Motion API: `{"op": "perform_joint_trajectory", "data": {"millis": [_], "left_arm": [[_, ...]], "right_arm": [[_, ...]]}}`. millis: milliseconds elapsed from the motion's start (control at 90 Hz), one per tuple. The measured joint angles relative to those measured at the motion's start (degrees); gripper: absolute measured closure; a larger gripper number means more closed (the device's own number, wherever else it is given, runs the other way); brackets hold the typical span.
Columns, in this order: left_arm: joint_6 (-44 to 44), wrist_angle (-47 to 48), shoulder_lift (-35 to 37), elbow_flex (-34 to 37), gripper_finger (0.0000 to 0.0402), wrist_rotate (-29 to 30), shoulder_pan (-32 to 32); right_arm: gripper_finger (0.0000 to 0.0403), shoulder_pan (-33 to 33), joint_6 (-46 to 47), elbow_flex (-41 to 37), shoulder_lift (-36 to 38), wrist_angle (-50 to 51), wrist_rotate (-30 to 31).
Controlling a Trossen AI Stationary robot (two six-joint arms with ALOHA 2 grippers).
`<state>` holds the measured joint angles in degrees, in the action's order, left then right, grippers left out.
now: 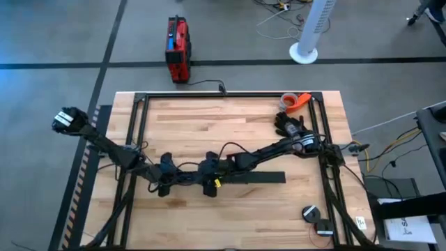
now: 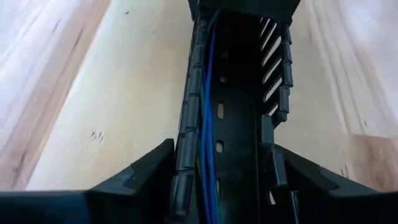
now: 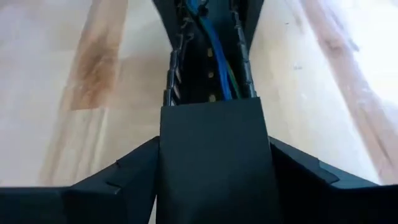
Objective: Ziptie cables
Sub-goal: Close the black cable duct
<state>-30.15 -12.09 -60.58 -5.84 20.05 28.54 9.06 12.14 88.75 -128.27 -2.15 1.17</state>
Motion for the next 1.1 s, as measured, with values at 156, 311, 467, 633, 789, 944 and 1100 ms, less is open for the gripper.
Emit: {"op": "perform_joint_trajectory", "data": {"millis": [156, 311, 467, 633, 789, 944, 1100], "left_arm": [[-0.44, -0.14, -1.14, -0.01, 0.0182, -0.68, -0.05], [-0.59, 0.17, -1.59, 0.00, 0.0182, -0.98, -0.07], [-0.40, -0.75, -1.57, 0.14, 0.0180, -0.97, -0.05], [-0.26, -4.17, -1.13, 0.41, 0.0183, -1.18, -0.03], [-0.55, -4.57, -0.88, 0.41, 0.0188, -0.22, -0.26], [-0.90, -5.36, -1.08, 0.46, 0.0186, -0.17, -1.40], [-2.60, -6.49, -1.69, 0.65, 0.0188, 0.01, -2.39]], "right_arm": [[0.0154, -0.06, -0.20, 0.00, 0.11, -0.17, 2.34], [0.0162, -0.38, -0.14, 0.00, 0.09, -0.25, 2.08], [0.0186, -0.33, -1.99, 0.00, 0.09, 0.13, 1.42], [0.0186, -0.13, -2.22, 0.49, -0.09, 4.15, 0.07], [0.0186, 0.00, -2.36, 0.57, 0.13, 6.14, -1.41], [0.0186, 0.00, -2.78, 0.29, 0.05, 4.40, -1.92], [0.0186, -0.63, -1.15, -0.24, -0.31, 0.29, -1.41]]}}
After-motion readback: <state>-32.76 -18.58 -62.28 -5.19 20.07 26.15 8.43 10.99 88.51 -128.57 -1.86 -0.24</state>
